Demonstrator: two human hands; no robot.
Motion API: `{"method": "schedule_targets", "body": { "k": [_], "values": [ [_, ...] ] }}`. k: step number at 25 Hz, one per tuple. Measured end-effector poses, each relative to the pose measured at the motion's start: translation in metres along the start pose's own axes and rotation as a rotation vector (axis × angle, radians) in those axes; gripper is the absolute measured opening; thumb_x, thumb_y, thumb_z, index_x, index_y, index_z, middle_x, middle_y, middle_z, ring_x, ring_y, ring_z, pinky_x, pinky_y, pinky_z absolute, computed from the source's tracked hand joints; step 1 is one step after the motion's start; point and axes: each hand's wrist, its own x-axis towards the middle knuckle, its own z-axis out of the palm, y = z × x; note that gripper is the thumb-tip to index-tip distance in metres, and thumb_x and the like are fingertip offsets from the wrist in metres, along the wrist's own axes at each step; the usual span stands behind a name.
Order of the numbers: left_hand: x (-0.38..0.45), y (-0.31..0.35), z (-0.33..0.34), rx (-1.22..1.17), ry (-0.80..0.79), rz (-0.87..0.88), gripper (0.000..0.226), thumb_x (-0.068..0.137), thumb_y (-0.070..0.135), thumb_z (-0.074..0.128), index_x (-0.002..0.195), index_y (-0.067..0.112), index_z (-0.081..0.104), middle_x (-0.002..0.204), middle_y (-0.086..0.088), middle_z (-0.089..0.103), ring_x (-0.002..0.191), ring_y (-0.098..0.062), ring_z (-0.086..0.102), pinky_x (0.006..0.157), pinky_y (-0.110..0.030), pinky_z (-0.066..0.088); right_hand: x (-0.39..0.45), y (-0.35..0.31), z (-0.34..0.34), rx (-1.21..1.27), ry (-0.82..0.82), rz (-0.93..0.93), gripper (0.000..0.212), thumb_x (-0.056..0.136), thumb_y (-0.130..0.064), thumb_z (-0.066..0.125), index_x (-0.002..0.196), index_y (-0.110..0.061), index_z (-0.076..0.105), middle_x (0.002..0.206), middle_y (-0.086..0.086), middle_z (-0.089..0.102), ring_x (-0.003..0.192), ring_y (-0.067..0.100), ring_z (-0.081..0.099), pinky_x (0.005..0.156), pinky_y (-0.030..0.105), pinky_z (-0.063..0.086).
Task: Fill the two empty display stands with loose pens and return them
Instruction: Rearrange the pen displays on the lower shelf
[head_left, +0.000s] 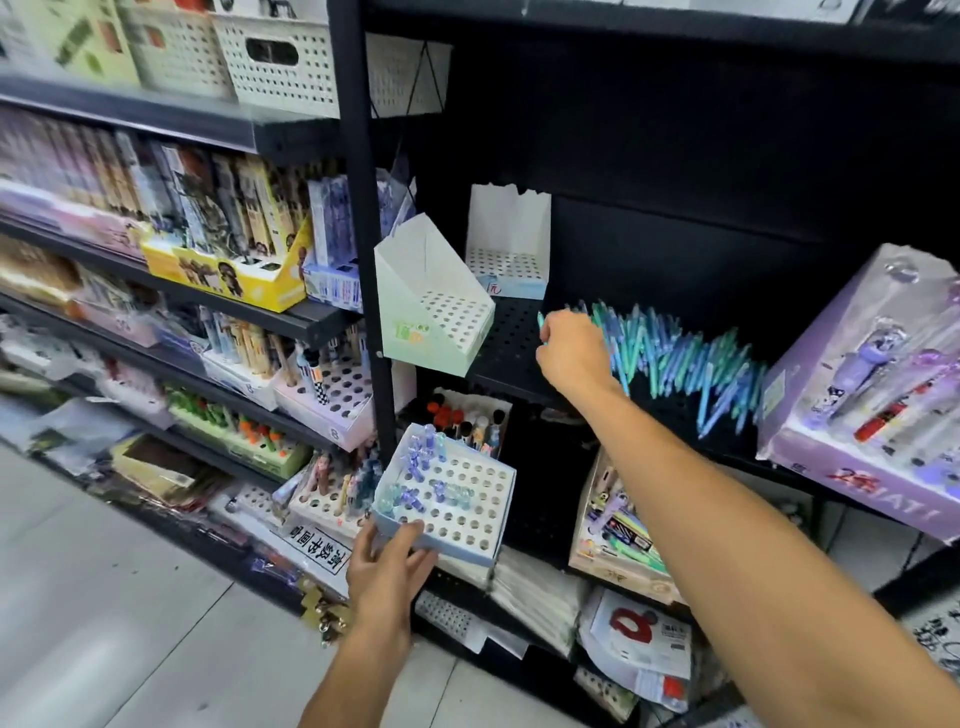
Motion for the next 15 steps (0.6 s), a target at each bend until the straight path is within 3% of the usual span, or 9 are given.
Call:
{"method": "schedule_targets", "body": {
  "k": [3, 7, 10, 15],
  "values": [
    [0.002, -0.006, 0.003, 0.027, 0.015, 0.001, 0.061, 0.079, 0.014, 0.078, 0.130, 0.034, 0.052, 0.116, -0.009, 0.072, 0.097, -0.028, 0.072, 0.107, -0.057, 0.041, 0.006, -0.005, 0.007, -0.138, -0.037, -0.029, 0.014, 0.087, 0.007, 0.055, 0.089, -0.004, 0.062, 0.096, 0.015, 0.060, 0.093, 0.036, 0.064, 0.064, 0.034, 0.041],
    [0.007, -0.024, 0.009, 0.011, 0.042, 0.028, 0.047, 0.085, 0.005, 0.073, 0.123, 0.025, 0.054, 0.109, -0.014, 0.073, 0.093, -0.028, 0.074, 0.084, -0.037, 0.056, 0.009, 0.002, 0.016, -0.193, -0.073, -0.087, 0.014, 0.089, 0.004, 0.053, 0.084, -0.007, 0.061, 0.091, 0.014, 0.056, 0.091, 0.036, 0.065, 0.064, 0.035, 0.039],
    [0.009, -0.034, 0.013, -0.028, 0.048, 0.013, 0.045, 0.087, 0.004, 0.071, 0.122, 0.024, 0.053, 0.114, -0.016, 0.070, 0.097, -0.030, 0.072, 0.088, -0.038, 0.056, 0.004, 0.005, 0.015, -0.054, 0.041, -0.134, 0.018, 0.097, -0.016, 0.051, 0.098, -0.006, 0.066, 0.108, 0.011, 0.060, 0.091, 0.032, 0.063, 0.067, 0.033, 0.042],
    [0.020, -0.037, 0.015, -0.057, 0.012, 0.018, 0.048, 0.088, 0.004, 0.070, 0.126, 0.025, 0.049, 0.117, -0.017, 0.069, 0.097, -0.029, 0.072, 0.095, -0.042, 0.054, -0.073, 0.018, 0.012, 0.267, 0.139, -0.157, 0.016, 0.096, -0.026, 0.053, 0.090, -0.017, 0.065, 0.095, -0.003, 0.061, 0.079, 0.016, 0.059, 0.071, 0.033, 0.048]
  ]
}}
